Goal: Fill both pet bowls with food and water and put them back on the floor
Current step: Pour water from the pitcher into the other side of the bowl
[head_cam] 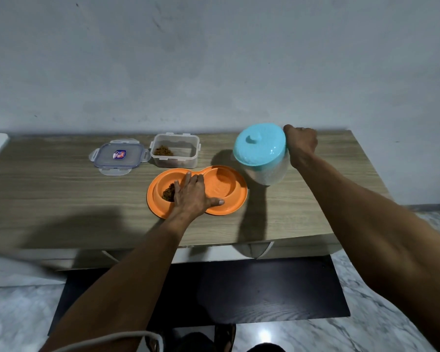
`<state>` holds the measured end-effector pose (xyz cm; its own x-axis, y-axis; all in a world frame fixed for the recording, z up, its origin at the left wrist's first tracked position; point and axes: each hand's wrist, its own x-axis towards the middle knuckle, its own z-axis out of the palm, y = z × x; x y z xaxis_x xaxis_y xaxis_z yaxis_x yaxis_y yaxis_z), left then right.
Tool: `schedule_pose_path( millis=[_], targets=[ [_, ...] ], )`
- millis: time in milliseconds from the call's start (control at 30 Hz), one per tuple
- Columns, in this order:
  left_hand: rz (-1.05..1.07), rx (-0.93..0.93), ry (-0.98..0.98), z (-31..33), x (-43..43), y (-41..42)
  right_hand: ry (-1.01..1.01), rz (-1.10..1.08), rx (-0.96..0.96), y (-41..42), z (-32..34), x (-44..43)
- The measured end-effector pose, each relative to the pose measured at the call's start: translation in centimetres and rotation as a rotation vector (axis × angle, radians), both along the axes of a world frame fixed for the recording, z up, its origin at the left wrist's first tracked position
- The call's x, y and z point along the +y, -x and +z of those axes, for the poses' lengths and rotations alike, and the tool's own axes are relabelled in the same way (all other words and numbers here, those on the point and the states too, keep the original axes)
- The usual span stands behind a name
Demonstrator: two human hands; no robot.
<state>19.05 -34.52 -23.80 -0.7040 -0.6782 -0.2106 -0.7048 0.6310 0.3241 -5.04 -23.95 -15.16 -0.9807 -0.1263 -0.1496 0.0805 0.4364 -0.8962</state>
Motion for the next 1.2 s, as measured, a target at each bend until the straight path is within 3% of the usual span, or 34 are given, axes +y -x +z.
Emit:
schedule_pose_path(
  millis=[267,567,933,1200],
  targets=[
    [-0.021,0.009,0.013,0.1,0.1,-0.3,0.256,-0.159,-0.261,1.8,-2.3,-0.1],
    [-0.021,-0.009,0.02,-0.5,-0.1,-0.1,0.371,-0.159,-0.328,2.6,-4.6,0.4],
    [-0.037,0.049,0.071,-1.3,0.6,-1.2,0.32,-0.22,-0.289,2.4,-6.1,2.0],
    [0.184,0.209,0.144,-1.2,-0.3,-4.8,0.145,-0.352,-0.346,-4.0,-7.2,4.0]
  ],
)
